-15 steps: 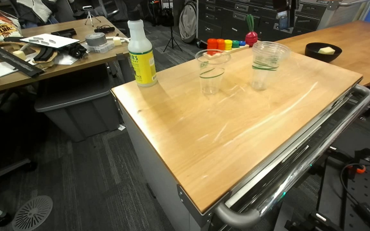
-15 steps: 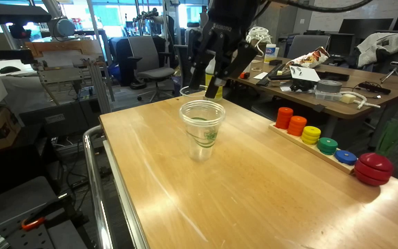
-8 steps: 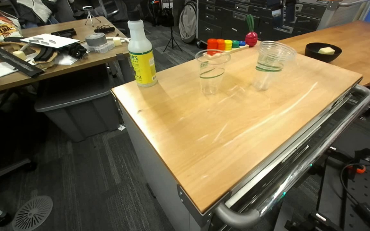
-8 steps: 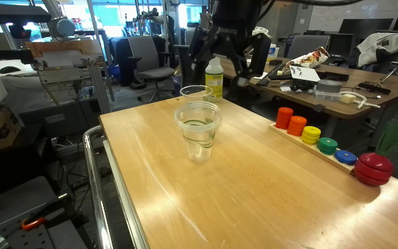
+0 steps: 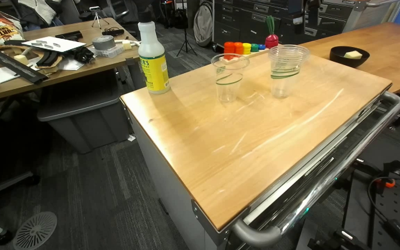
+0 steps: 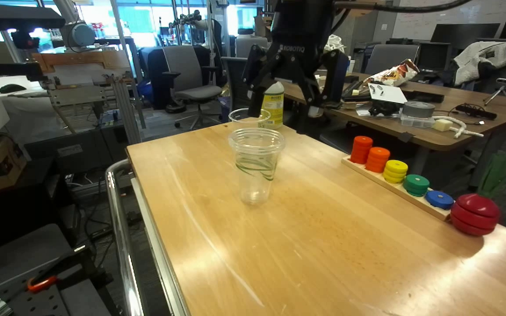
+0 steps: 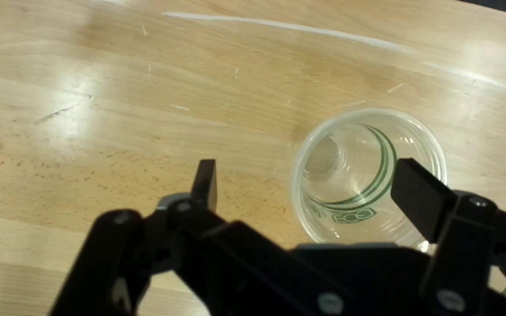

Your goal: Place all the cups in one cup

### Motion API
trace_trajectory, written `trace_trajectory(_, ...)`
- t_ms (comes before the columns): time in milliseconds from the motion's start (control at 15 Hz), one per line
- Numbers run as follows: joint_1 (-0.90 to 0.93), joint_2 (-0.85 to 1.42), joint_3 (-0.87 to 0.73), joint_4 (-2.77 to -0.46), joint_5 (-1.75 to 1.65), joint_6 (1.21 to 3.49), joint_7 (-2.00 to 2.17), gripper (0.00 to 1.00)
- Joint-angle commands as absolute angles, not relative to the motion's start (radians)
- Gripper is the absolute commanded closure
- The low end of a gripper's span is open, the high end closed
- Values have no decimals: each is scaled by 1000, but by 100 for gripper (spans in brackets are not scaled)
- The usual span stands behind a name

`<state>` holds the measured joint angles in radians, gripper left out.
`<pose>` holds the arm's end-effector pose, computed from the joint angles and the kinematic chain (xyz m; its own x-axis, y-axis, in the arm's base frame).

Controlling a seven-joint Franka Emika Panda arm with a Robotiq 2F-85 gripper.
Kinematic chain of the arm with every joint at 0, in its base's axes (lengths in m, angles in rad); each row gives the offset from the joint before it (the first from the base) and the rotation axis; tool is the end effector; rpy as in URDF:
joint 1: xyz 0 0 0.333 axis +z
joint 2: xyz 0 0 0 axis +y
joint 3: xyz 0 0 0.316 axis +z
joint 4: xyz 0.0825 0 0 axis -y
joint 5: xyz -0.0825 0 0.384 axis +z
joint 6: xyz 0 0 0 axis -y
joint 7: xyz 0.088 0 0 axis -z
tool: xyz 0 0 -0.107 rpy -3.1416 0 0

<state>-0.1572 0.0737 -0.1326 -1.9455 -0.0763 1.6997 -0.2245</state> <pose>0.5132 -0.1595 0.4214 0.9452 -0.0432 -0.3235 -0.0434 -0.9990 0.0066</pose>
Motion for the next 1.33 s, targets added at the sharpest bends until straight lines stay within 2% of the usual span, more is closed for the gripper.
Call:
trace_trajectory(0, -156, 67, -137, -1963, -95, 1741, -219, 0)
trace_trajectory(733, -157, 163, -136, -1961, -103, 1790, -220, 0)
trace_trajectory(800, -158, 169, -136, -1963, -103, 1789, -223, 25)
trace_trajectory(867, -159, 173, -137, -1969, -107, 1796, -222, 28)
trace_trajectory(1267, -167, 135, -140, -2013, -109, 1826, -237, 74)
